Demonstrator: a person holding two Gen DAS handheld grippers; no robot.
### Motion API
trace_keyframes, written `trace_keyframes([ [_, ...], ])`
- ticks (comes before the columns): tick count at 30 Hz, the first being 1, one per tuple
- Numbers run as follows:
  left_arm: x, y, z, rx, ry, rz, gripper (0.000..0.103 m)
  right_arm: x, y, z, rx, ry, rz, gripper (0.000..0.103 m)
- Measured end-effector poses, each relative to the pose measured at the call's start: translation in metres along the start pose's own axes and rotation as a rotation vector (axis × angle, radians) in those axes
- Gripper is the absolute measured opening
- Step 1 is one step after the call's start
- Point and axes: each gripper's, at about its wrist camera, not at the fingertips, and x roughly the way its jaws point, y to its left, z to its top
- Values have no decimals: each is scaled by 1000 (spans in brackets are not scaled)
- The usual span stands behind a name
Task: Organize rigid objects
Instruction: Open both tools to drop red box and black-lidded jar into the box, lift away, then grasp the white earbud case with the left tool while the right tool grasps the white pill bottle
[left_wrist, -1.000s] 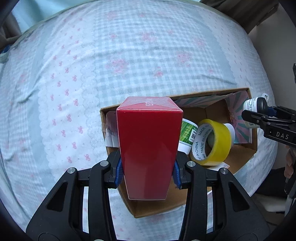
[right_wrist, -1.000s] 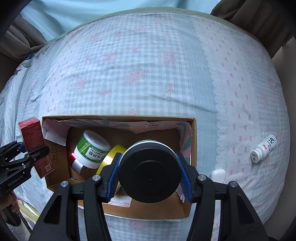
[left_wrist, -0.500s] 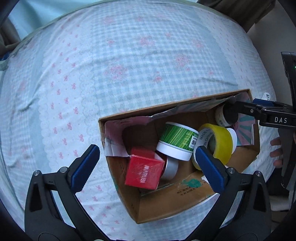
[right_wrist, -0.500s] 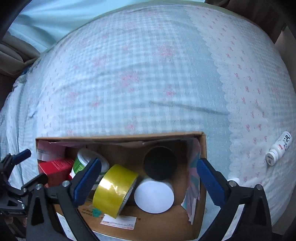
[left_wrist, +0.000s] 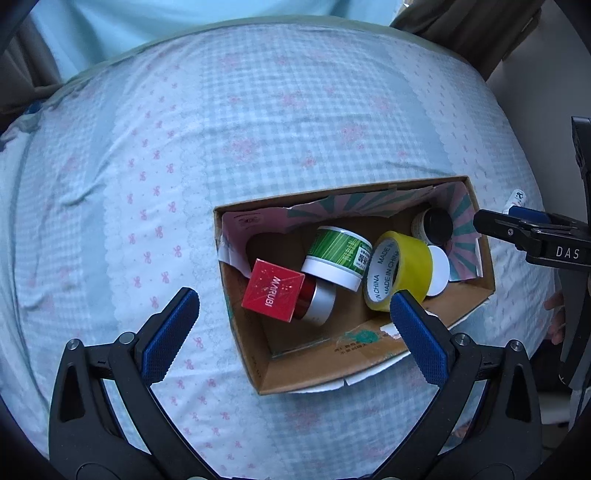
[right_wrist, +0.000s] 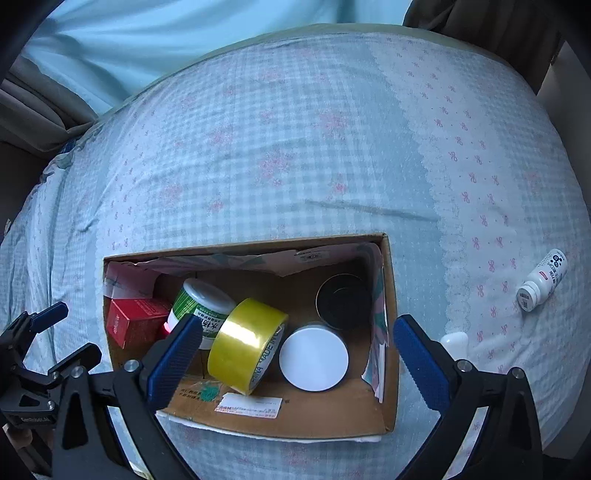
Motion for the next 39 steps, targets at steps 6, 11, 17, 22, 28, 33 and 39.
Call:
trace_keyframes([
  [6,-44,-6,-25,-38,-50,50,103,-44,2,-25,-12,-50,1,103],
  [11,-71,-25,-47,-41,-78,77,103,-84,-5,-53,-6,-95,-41,103],
  [17,-96,-72,-77,-7,-115,79,103,-125,-30,-86,44,-145,-61,103],
  [22,-106,-117,-93,-11,-138,73,103,-148,-61,-110,64,-163,-82,103],
  [28,-99,-193,-110,-28,-164,75,103,-176,-114,-134,-2,-216,-84,103],
  [33,-78,-261,-122,-107,-152,106,103,-174,-175,-139,-97,-190,-90,103],
  [39,-48,-331,-129,-236,-106,66,103,-170,-249,-139,-195,-140,-89,103],
])
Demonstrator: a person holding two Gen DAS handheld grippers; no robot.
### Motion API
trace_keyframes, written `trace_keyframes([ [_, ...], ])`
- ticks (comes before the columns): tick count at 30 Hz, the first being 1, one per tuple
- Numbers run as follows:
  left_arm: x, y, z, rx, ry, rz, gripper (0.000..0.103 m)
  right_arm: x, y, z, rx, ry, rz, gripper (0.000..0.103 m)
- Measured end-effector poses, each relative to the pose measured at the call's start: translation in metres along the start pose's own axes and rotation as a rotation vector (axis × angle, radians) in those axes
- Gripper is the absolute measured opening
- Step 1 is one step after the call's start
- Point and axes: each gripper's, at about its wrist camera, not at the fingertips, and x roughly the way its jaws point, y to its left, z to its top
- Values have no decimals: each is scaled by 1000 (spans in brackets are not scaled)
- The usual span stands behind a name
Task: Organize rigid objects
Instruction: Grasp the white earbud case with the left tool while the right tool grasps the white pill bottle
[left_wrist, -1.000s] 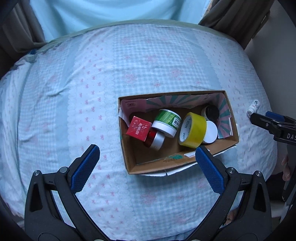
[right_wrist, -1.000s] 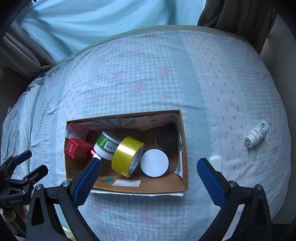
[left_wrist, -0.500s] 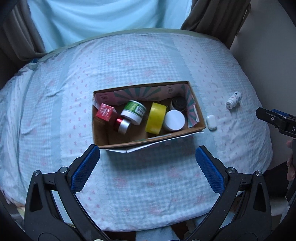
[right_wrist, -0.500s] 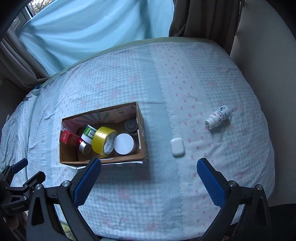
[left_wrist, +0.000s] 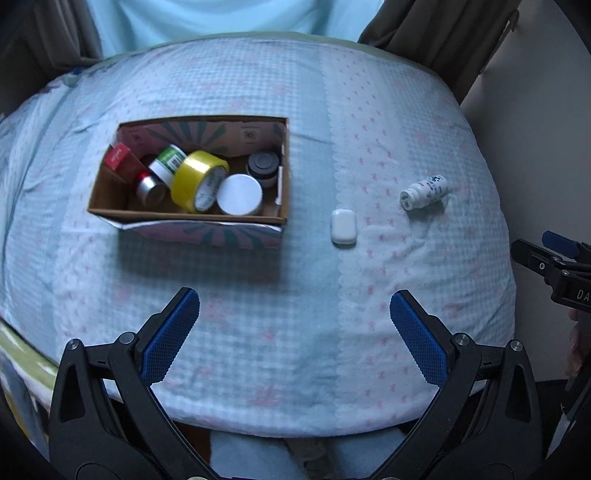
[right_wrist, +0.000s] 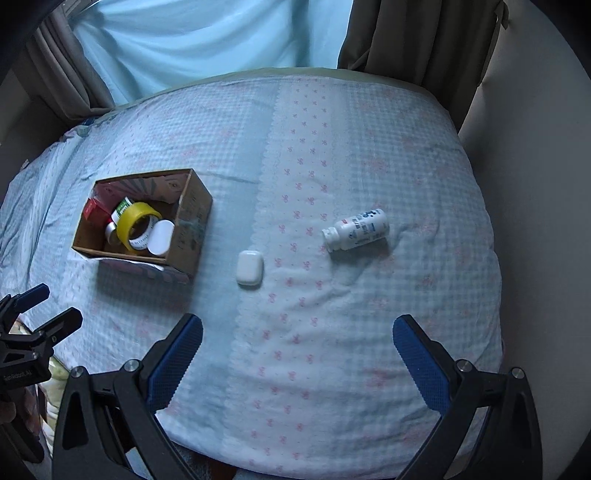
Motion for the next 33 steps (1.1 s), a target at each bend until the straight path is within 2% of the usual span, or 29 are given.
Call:
trace_keyframes([
  [3,11,-25,-3,-13,23,-1,103,0,-32,-1,8,14,16,103],
  [9,50,-61,5,18,86,-28,103,15,-72,14,76,41,34,103],
  [12,74,-72,12,8,115,-44,103,30,-89,25,174,57,67,103],
  [15,99,-81,18,1,138,-48,103,49,-108,35,331,82,128,103],
  [21,158,-87,33,1,138,-21,101,108,-129,59,547,111,191,103],
  [24,191,-86,42,-16,153,0,91,139,-134,68,643,119,225,103],
  [28,228,-82,52,-52,156,5,86,179,-137,78,751,140,237,103],
  [33,261,-78,61,-61,159,40,80,221,-142,85,845,182,228,97],
])
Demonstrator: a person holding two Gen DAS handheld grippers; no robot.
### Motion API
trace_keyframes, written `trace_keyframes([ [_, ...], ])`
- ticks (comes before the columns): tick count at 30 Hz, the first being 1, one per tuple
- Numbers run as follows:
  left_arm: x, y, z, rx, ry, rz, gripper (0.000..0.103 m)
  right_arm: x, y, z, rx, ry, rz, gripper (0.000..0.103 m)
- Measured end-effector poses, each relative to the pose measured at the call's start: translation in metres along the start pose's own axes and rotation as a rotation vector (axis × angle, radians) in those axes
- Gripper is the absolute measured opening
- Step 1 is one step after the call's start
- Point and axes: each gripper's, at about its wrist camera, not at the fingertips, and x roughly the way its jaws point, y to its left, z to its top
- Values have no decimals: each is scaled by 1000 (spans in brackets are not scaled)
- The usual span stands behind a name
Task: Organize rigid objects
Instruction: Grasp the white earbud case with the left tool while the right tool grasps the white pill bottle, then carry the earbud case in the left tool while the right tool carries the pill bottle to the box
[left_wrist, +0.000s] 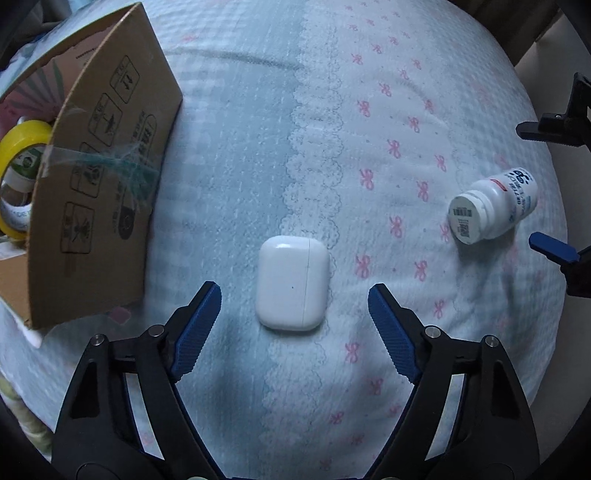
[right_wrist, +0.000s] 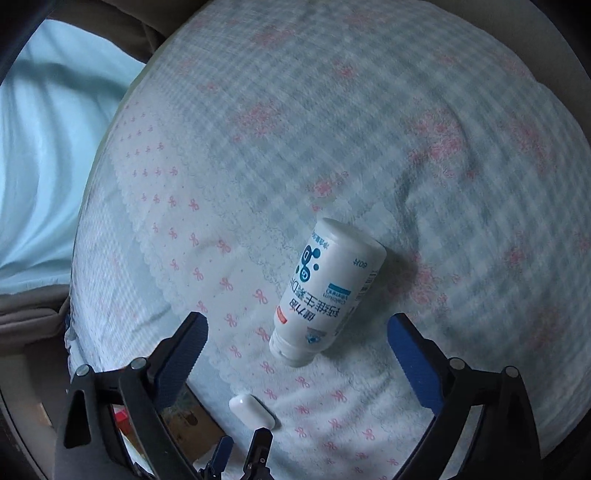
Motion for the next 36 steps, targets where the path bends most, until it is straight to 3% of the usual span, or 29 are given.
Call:
trace_keyframes([
  [2,10,3,1,-10,12,1,76,11,-1,5,33,4,1,97],
  [4,19,5,-1,-23,28,0,71,20,-3,7,68,-4,21,86],
  [8,22,7,0,-23,-3,4,70,37,-11,5,161,8,46,80],
  [10,23,7,4,-16,-5,7,70,41,-16,3,206,7,57,72],
  [12,24,4,6,1,-12,6,62,44,-22,2,248,1,59,66],
  [14,24,-2,11,32,-16,3,42,46,-26,2,279,0,50,59],
  [16,23,-8,14,58,-19,8,42,46,-31,2,304,0,41,47],
  [27,2,0,19,54,-51,-30,41,34,-32,-7,255,-5,51,46],
  [36,-64,-2,12,67,-147,-57,40,-8,4,-27,45,-61,76,46],
])
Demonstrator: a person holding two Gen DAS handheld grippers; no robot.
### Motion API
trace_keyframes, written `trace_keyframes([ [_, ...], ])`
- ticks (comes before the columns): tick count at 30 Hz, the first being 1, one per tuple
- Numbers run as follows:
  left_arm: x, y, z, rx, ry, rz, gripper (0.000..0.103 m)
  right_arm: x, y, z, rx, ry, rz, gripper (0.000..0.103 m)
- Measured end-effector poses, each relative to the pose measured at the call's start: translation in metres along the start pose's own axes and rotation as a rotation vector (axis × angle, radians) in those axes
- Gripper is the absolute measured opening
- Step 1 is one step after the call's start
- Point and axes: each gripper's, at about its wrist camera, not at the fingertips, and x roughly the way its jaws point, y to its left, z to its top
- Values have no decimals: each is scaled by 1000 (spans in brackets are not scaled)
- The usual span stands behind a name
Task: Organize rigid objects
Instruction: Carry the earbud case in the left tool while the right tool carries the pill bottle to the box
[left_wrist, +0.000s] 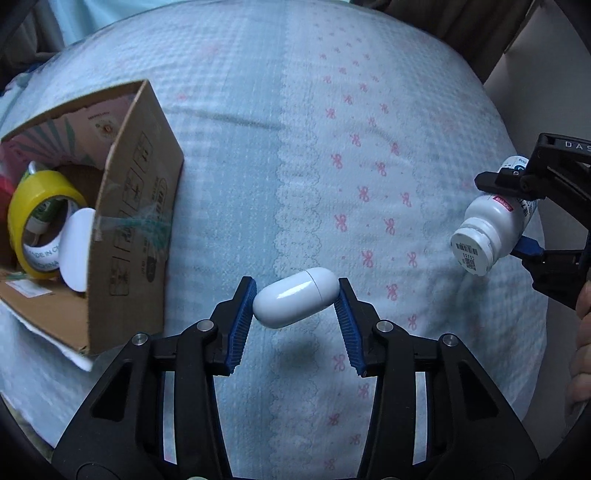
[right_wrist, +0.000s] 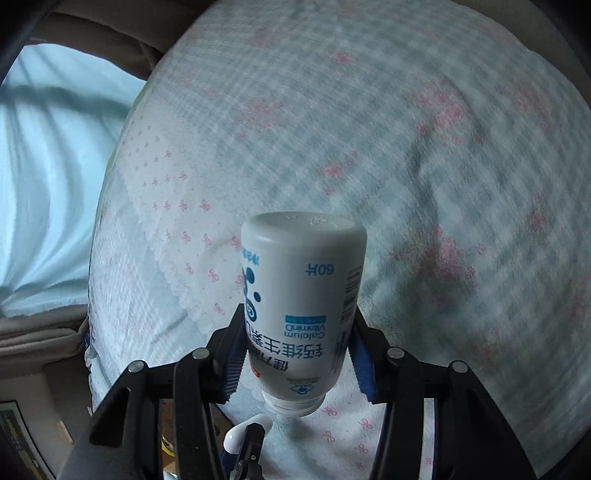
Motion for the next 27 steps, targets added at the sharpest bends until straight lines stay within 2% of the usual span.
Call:
trace_keyframes([
  [5,-48,-6,0,8,-69,-32,40,-48,15,-14,-119,-61,11,46],
  [14,-152,0,-3,34,-179,-81,40,-142,42,-70,-412,-138,5,46],
  [20,-215,36,-4,-5,-226,-75,40,-181,75,-107,-595,-198,43,46],
  [27,-263,103,-6,-65,-260,-65,40,-192,119,-146,-738,-201,84,46],
])
